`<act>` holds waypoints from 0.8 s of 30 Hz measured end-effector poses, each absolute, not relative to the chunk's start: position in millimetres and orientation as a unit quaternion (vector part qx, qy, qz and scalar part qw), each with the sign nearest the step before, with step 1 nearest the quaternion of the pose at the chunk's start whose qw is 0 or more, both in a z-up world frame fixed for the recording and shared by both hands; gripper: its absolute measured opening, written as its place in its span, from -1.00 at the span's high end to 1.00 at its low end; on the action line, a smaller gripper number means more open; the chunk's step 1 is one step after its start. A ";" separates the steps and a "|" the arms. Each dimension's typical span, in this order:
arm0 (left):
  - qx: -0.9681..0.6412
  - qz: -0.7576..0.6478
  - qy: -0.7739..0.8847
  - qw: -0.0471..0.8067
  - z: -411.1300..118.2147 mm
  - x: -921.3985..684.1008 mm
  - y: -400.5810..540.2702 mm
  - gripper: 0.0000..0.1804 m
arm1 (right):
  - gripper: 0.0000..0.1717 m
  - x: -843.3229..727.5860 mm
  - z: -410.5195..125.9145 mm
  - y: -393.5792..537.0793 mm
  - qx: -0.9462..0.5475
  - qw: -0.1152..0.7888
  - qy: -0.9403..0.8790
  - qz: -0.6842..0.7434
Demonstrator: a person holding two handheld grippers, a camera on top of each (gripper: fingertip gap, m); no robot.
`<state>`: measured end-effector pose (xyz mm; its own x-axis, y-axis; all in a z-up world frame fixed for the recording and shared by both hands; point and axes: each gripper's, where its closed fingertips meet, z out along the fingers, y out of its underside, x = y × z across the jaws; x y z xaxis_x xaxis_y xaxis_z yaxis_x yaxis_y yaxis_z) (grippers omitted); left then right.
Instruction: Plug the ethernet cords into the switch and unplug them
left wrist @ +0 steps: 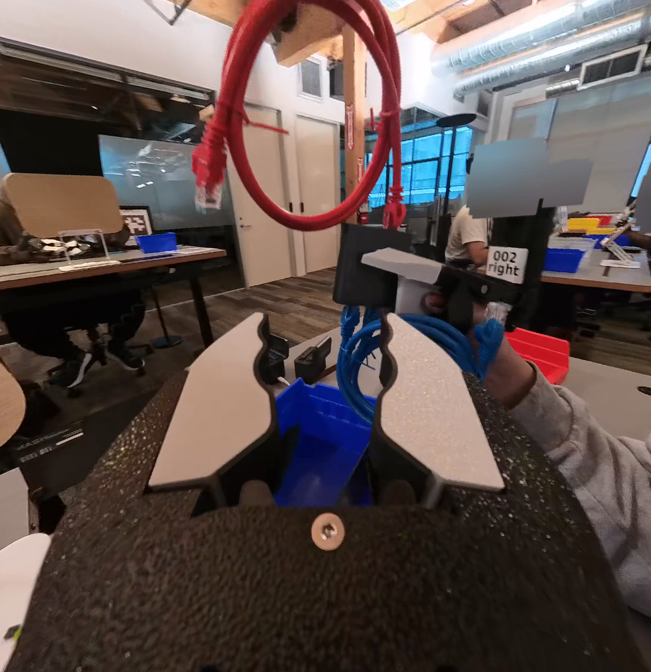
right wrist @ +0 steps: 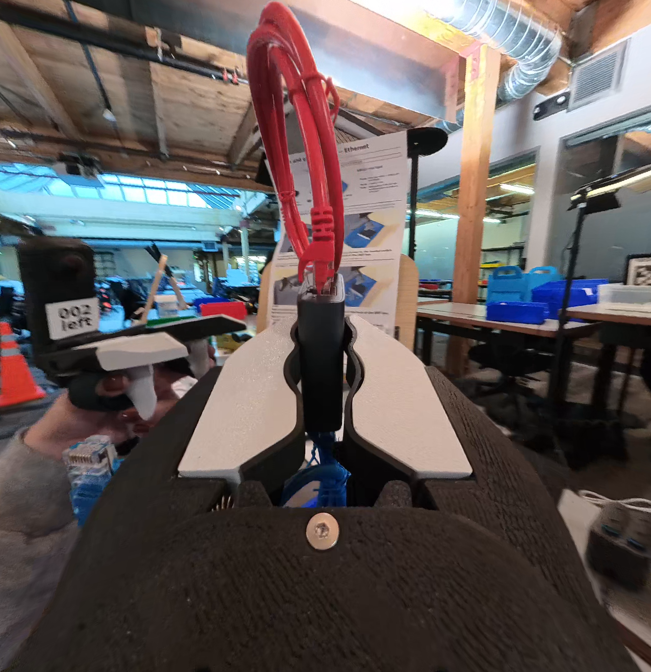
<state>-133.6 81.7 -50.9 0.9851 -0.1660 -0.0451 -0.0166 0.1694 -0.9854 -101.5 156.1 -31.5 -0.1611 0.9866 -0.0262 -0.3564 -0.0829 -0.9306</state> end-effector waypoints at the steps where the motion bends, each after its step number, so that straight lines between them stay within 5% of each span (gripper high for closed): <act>1: -0.649 -0.054 0.075 0.756 -53.8 -131.9 82.8 0.37 | 0.77 -101.3 -31.1 155.1 -0.372 0.516 -0.418 0.648; 20: -0.627 -0.210 0.127 0.740 -62.2 -94.0 95.2 0.27 | 0.77 -85.5 -26.9 83.8 -0.251 0.291 -0.483 0.787; 24: -0.595 -0.236 0.146 0.754 -53.8 -85.1 88.7 0.49 | 0.77 -83.9 -29.1 74.8 -0.237 0.278 -0.499 0.786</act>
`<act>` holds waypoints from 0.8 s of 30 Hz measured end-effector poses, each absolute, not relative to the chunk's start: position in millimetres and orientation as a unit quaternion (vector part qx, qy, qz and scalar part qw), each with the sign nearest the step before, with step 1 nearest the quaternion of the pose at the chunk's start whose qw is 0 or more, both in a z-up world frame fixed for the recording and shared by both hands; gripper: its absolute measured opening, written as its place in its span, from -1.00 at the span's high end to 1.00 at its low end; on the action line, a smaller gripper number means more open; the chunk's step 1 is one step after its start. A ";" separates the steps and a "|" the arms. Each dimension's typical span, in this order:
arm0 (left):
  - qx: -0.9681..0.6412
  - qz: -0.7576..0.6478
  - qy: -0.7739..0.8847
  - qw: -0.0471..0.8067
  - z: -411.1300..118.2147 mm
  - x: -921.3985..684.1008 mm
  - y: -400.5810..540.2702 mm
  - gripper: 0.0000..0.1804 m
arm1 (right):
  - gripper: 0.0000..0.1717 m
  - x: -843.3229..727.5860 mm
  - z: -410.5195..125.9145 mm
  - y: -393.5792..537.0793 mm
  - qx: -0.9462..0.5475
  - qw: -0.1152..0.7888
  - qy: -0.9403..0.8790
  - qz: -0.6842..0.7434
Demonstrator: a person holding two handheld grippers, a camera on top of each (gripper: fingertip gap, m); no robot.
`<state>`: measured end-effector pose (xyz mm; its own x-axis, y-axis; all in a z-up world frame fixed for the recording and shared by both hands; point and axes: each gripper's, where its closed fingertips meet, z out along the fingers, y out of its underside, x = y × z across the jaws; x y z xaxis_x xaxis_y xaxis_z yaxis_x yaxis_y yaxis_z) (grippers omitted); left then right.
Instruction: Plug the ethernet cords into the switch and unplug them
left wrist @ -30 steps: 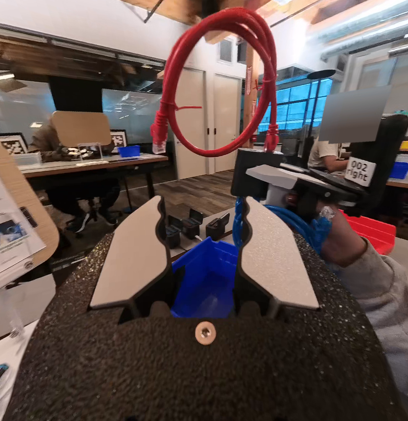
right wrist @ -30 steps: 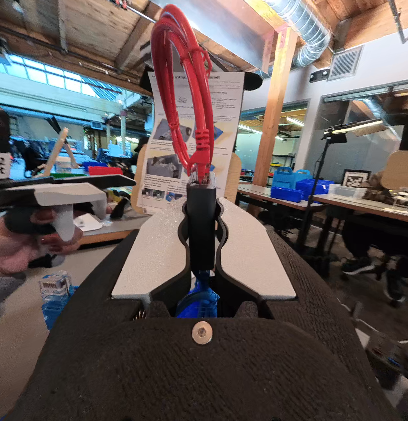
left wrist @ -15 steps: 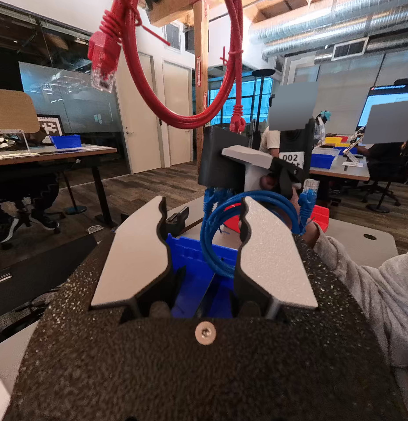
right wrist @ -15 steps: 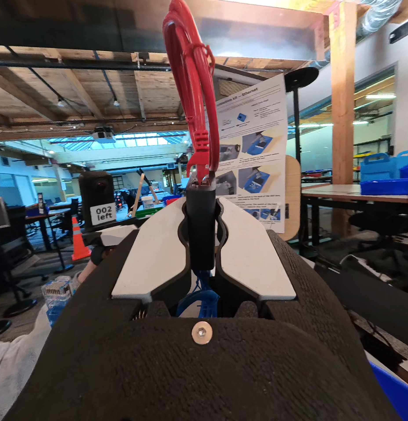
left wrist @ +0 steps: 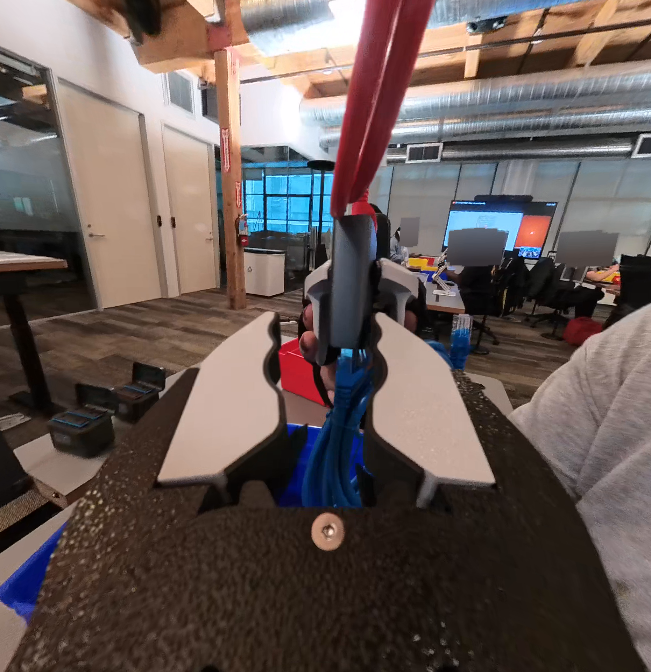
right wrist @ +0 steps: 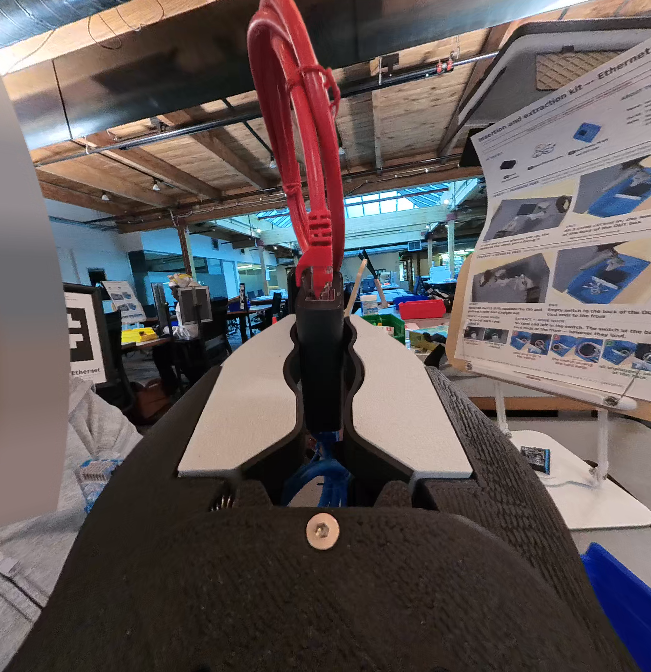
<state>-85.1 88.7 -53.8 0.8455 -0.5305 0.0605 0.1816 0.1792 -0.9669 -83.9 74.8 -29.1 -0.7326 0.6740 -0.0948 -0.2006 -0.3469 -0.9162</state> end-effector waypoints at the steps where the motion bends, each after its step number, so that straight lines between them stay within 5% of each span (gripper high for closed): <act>1: -0.595 -0.238 0.154 0.752 -54.3 -83.2 87.4 0.55 | 0.77 -84.6 -30.0 74.2 -0.238 0.280 -0.502 0.783; 4: -0.586 -0.231 0.178 0.756 -52.9 -79.3 82.2 0.76 | 0.76 -86.6 -31.6 73.3 -0.241 0.281 -0.505 0.780; 13: -0.601 -0.100 0.208 0.765 -49.6 -83.7 74.8 0.78 | 0.67 -78.7 -9.6 91.9 -0.232 0.345 -0.429 0.802; 24: -0.616 -0.173 0.218 0.738 -56.0 -77.6 71.2 0.79 | 0.87 -56.4 -13.4 107.5 -0.220 0.363 -0.465 0.777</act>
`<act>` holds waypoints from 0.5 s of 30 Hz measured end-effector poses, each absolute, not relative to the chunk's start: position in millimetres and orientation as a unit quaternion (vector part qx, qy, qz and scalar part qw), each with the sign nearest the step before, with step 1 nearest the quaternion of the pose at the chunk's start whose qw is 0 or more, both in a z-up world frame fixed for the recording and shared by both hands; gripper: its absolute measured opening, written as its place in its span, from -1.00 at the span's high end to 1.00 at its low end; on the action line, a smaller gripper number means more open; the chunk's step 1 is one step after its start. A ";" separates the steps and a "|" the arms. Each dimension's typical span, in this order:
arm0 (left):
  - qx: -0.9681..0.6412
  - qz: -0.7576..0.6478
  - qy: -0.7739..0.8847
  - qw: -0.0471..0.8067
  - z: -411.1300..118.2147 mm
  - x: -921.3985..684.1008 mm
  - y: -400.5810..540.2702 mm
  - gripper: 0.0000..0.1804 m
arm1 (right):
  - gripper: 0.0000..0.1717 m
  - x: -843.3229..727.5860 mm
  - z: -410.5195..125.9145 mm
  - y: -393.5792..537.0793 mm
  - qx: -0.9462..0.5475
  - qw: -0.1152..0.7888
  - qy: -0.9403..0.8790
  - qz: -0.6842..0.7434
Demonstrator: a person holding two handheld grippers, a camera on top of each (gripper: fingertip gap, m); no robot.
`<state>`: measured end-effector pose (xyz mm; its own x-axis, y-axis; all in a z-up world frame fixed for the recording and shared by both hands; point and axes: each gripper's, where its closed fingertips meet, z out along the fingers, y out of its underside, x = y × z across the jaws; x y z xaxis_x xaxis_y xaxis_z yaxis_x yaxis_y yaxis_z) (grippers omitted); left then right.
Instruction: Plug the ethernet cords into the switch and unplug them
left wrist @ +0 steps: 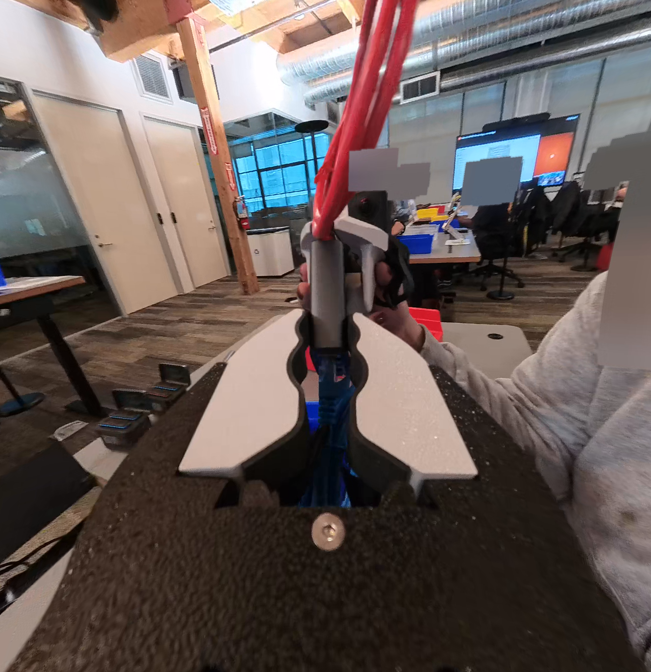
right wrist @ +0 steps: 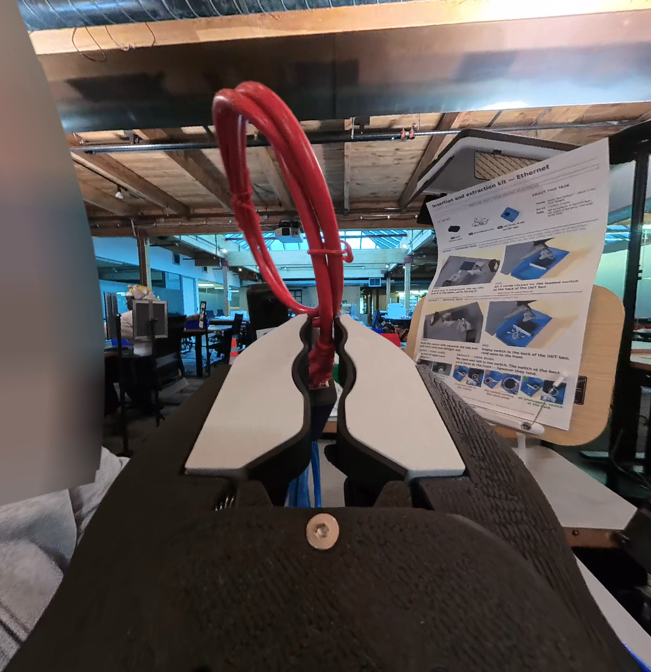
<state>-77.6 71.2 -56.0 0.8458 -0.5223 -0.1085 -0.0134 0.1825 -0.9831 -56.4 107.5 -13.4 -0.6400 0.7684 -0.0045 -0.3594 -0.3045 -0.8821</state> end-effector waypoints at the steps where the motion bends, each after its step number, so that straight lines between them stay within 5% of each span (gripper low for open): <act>1: -0.614 -0.182 0.218 0.736 -56.2 -76.8 71.0 0.79 | 0.89 -55.3 -14.2 107.5 -0.219 0.363 -0.469 0.775; 15: -0.594 -0.273 0.213 0.726 -52.2 -76.7 60.5 0.79 | 0.75 -47.7 -24.4 86.7 -0.176 0.327 -0.520 0.769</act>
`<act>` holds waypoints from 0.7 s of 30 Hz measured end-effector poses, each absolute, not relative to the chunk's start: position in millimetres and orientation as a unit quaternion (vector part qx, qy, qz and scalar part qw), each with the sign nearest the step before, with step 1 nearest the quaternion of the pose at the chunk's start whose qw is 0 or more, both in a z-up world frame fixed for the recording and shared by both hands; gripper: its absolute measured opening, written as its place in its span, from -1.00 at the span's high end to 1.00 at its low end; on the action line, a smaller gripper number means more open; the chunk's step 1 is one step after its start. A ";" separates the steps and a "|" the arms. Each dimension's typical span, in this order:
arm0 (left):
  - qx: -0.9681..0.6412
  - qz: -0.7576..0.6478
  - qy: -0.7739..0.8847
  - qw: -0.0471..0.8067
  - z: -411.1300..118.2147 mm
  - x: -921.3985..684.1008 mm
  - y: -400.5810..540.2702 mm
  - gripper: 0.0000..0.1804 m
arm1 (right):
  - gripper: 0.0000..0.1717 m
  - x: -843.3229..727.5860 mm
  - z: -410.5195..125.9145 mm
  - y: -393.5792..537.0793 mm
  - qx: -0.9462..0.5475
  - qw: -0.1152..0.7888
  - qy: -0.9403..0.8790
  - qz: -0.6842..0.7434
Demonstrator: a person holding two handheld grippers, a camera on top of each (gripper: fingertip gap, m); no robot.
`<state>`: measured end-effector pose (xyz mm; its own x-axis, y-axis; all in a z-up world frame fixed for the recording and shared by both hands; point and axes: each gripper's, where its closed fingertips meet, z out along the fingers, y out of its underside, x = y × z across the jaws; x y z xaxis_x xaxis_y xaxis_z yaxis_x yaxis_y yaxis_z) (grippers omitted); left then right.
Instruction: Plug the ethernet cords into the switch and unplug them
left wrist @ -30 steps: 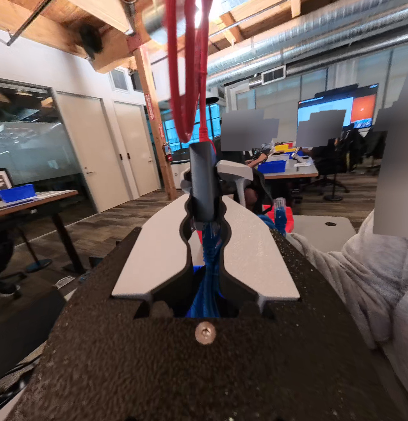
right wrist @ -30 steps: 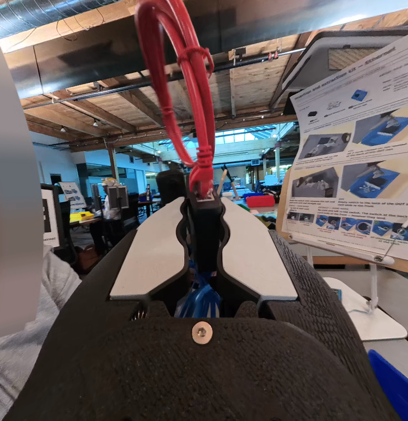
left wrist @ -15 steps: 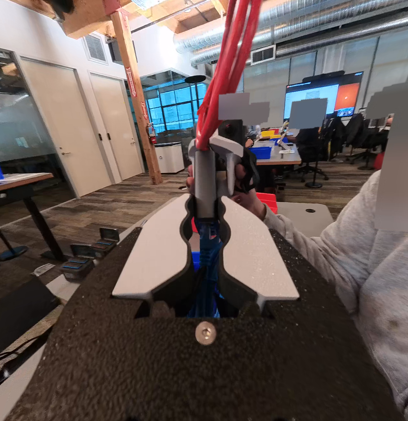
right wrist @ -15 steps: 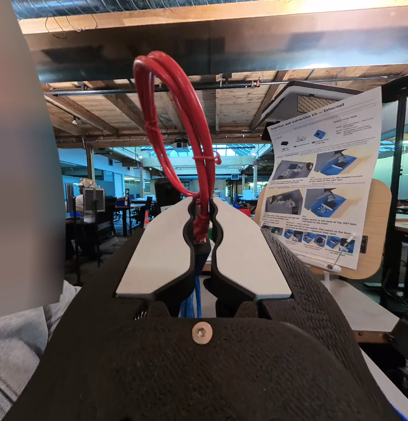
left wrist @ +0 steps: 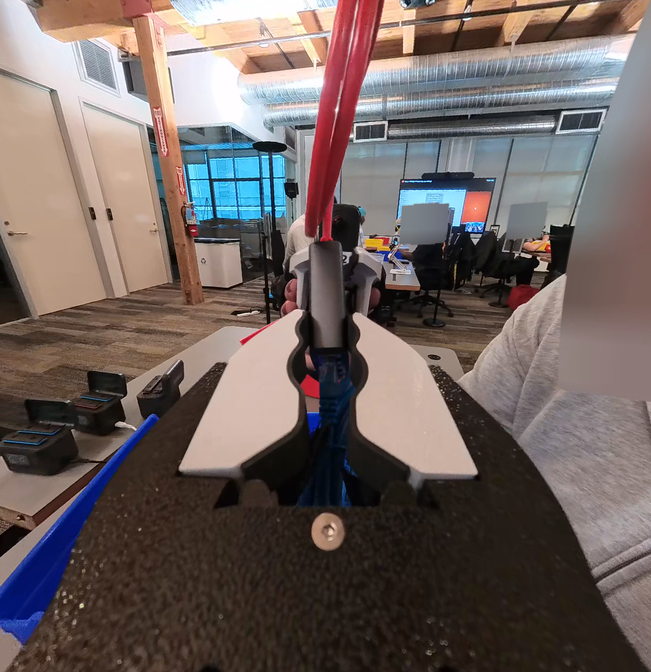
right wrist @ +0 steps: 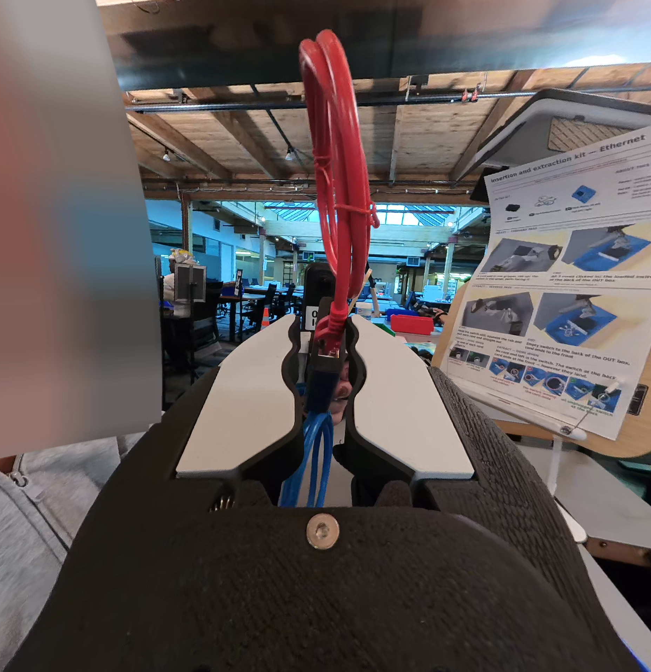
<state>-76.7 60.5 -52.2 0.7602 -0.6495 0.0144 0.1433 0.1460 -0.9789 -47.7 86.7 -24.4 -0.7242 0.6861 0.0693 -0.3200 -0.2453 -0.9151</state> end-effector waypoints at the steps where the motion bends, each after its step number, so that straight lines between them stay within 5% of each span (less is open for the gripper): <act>1: -0.594 -0.272 0.212 0.727 -52.3 -77.2 60.6 0.79 | 0.74 -48.4 -24.0 86.9 -0.177 0.326 -0.517 0.771; 21: -0.580 -0.279 0.228 0.731 -50.3 -73.6 57.9 0.79 | 0.85 -49.7 -22.5 79.3 -0.179 0.304 -0.519 0.779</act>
<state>-73.6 57.9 -50.3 0.7400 -0.6726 -0.0092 0.1443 0.1720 -0.9745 -49.7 79.3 -22.5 -0.7512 0.6590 0.0378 -0.2884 -0.2761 -0.9168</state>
